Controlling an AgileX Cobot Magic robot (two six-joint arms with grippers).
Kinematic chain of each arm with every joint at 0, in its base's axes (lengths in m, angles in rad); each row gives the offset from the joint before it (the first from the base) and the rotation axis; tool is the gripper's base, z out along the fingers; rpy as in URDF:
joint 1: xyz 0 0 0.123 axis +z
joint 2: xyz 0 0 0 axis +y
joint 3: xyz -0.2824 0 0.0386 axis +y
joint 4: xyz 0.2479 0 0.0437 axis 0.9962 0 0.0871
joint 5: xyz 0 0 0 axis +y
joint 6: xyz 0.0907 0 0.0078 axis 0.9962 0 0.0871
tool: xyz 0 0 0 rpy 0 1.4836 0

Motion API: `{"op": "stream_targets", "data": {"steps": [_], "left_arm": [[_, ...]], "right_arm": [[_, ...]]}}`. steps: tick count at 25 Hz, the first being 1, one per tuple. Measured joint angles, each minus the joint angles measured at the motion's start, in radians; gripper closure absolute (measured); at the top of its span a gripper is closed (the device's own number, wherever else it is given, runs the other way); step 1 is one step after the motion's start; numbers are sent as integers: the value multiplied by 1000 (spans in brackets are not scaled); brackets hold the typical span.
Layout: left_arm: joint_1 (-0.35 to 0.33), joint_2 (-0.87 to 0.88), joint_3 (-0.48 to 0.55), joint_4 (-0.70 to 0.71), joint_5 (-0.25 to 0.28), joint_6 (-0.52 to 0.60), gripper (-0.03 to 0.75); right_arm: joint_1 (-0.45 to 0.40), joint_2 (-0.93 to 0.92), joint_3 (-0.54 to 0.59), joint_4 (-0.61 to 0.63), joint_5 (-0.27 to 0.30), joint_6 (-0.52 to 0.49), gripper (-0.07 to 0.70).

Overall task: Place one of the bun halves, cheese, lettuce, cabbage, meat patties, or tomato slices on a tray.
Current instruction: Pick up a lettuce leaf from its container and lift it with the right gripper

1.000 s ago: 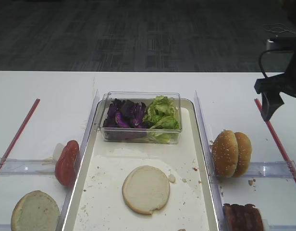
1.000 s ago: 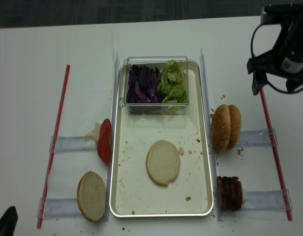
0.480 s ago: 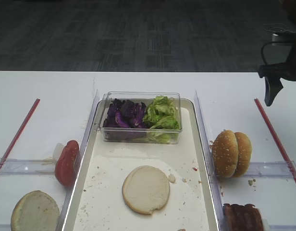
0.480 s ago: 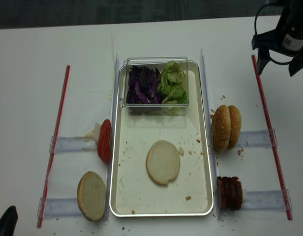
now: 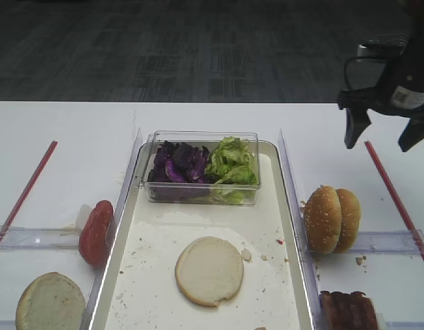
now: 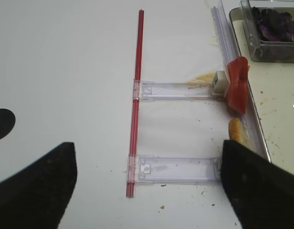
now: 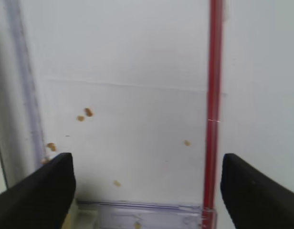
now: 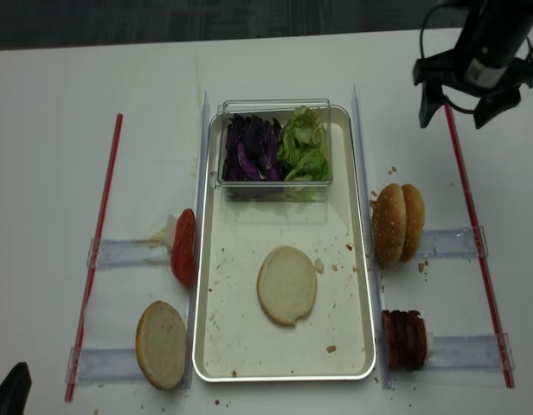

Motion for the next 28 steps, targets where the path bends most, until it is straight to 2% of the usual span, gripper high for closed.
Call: {"op": "stream_targets", "data": {"steps": [9, 14, 18, 28], "left_arm": [[0, 0, 0, 0, 0, 0, 116], [0, 0, 0, 0, 0, 0, 115], [0, 0, 0, 0, 0, 0, 116], [0, 0, 0, 0, 0, 0, 116]], "right_arm": [[298, 0, 0, 18, -91, -4, -13], [412, 0, 0, 22, -162, -6, -13], [440, 0, 0, 22, -219, -10, -13], [442, 0, 0, 18, -388, -34, -13]]}}
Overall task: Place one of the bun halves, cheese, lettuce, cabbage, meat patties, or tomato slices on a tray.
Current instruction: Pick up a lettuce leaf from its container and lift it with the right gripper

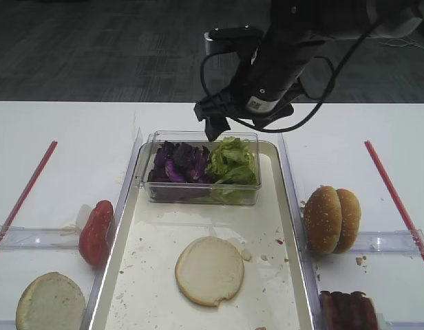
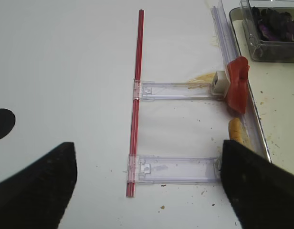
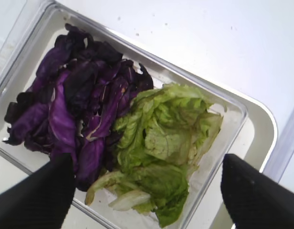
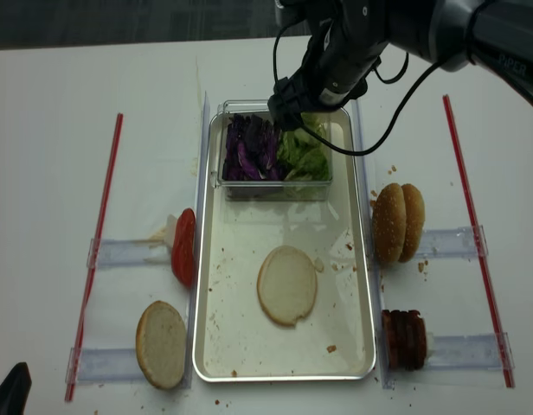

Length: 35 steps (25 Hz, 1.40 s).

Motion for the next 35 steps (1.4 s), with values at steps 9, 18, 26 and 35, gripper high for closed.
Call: {"op": "stream_targets", "data": {"steps": [9, 18, 26, 35], "left_arm": [[0, 0, 0, 0, 0, 0, 116], [0, 0, 0, 0, 0, 0, 116], [0, 0, 0, 0, 0, 0, 116], [0, 0, 0, 0, 0, 0, 116]], "right_arm": [[0, 36, 0, 0, -61, -32, -13], [0, 137, 0, 3, -72, -54, 19], [0, 170, 0, 6, -122, -59, 52], [2, 196, -2, 3, -160, -63, 365]]}}
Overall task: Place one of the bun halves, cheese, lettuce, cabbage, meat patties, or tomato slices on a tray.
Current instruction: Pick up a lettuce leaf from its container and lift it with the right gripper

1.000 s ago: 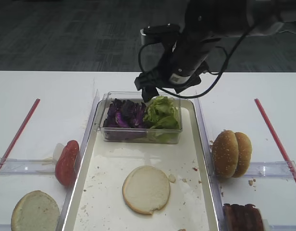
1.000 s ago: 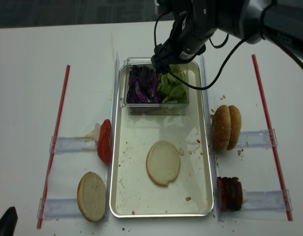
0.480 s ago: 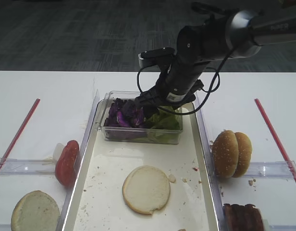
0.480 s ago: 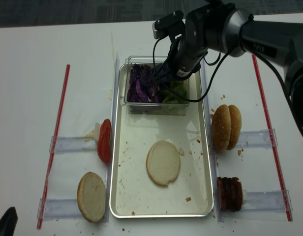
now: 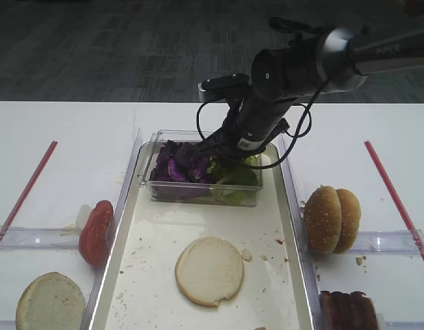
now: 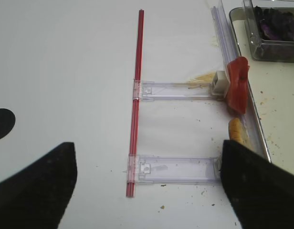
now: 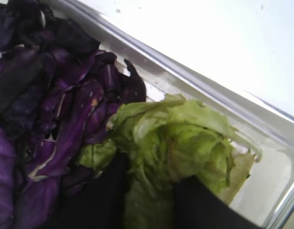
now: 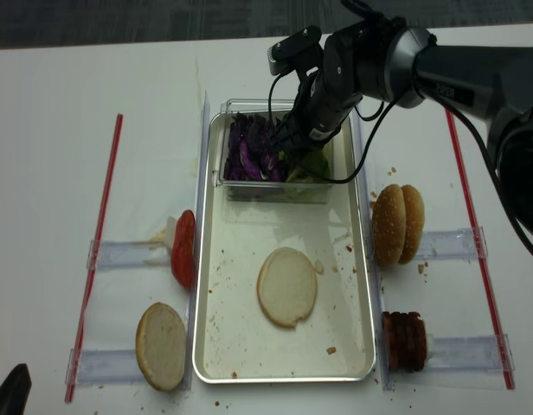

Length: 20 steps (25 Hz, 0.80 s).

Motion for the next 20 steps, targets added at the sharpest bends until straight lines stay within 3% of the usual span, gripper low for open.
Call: {"op": "stream_targets", "data": {"steps": [2, 4, 20], "left_arm": [[0, 0, 0, 0, 0, 0, 115], [0, 0, 0, 0, 0, 0, 115], [0, 0, 0, 0, 0, 0, 116]], "right_arm": [[0, 0, 0, 0, -7, 0, 521], [0, 0, 0, 0, -11, 0, 562], [0, -73, 0, -2, 17, 0, 563]]}}
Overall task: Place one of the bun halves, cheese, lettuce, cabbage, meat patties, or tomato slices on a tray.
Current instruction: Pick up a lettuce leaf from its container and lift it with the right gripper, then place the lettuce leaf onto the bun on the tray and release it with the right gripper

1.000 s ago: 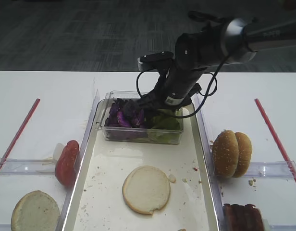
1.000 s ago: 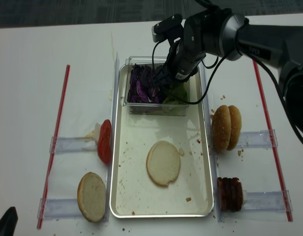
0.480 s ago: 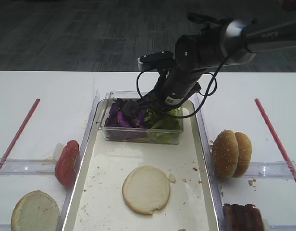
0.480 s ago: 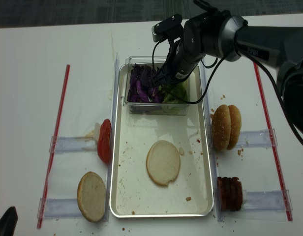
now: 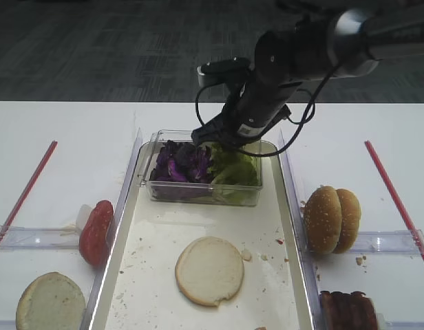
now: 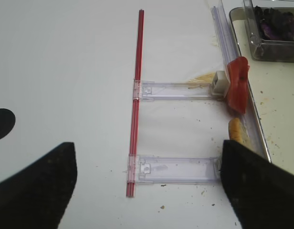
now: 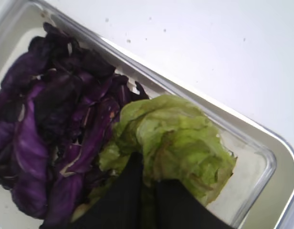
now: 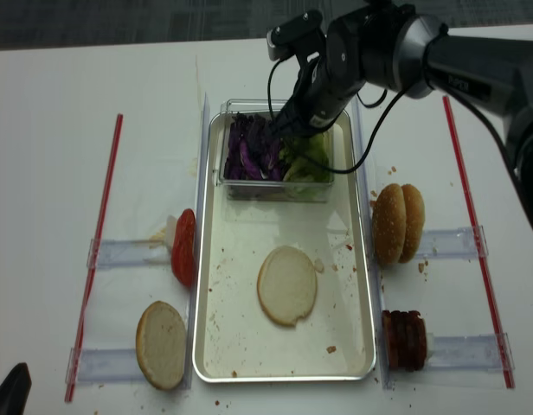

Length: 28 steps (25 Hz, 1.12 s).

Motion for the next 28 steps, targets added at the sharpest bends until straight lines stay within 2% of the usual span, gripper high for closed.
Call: {"op": "stream_targets", "data": {"steps": [5, 18, 20, 28], "left_arm": [[0, 0, 0, 0, 0, 0, 116], [0, 0, 0, 0, 0, 0, 116], [0, 0, 0, 0, 0, 0, 116], [0, 0, 0, 0, 0, 0, 116]], "right_arm": [[0, -90, 0, 0, 17, 0, 563], [0, -238, 0, 0, 117, 0, 563], [0, -249, 0, 0, 153, 0, 563], [0, -248, 0, -29, 396, 18, 563]]}}
